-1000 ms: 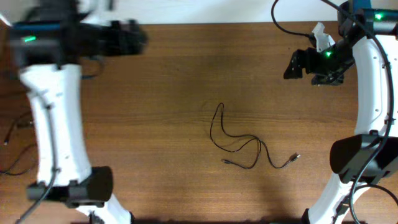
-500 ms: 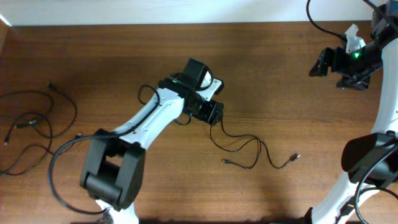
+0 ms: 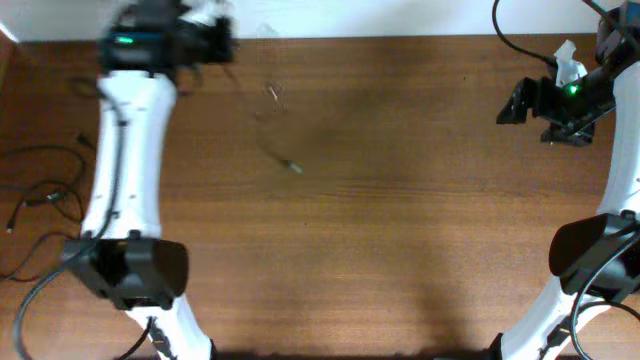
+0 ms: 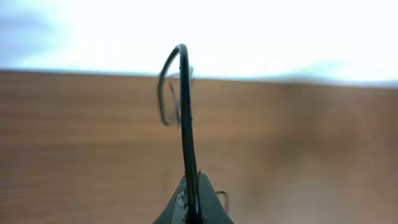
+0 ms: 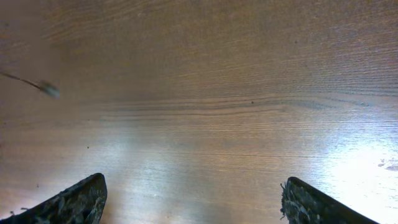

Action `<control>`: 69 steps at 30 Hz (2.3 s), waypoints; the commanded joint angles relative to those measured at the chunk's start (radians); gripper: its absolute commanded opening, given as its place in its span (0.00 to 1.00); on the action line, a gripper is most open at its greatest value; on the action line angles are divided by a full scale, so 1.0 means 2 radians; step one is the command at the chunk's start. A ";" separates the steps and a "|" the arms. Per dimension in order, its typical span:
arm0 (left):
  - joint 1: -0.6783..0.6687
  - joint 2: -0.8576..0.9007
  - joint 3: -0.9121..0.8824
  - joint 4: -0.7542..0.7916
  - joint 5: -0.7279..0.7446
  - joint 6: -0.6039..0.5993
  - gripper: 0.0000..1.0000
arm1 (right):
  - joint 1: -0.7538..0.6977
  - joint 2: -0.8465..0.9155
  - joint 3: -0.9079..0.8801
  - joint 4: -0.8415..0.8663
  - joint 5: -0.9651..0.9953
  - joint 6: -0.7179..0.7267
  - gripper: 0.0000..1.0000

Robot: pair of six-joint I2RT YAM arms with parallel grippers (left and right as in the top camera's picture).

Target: Untangle cables

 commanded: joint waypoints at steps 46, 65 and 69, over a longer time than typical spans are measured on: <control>0.114 -0.016 0.303 -0.359 -0.019 -0.061 0.99 | 0.030 -0.323 0.000 -0.015 -0.003 -0.022 0.99; 0.114 -0.016 0.303 -0.359 -0.019 -0.061 0.99 | 0.123 -0.602 -0.467 0.344 0.032 0.043 0.99; 0.114 -0.016 0.303 -0.359 -0.019 -0.061 0.99 | 0.139 -0.830 -0.816 0.620 0.025 0.043 0.99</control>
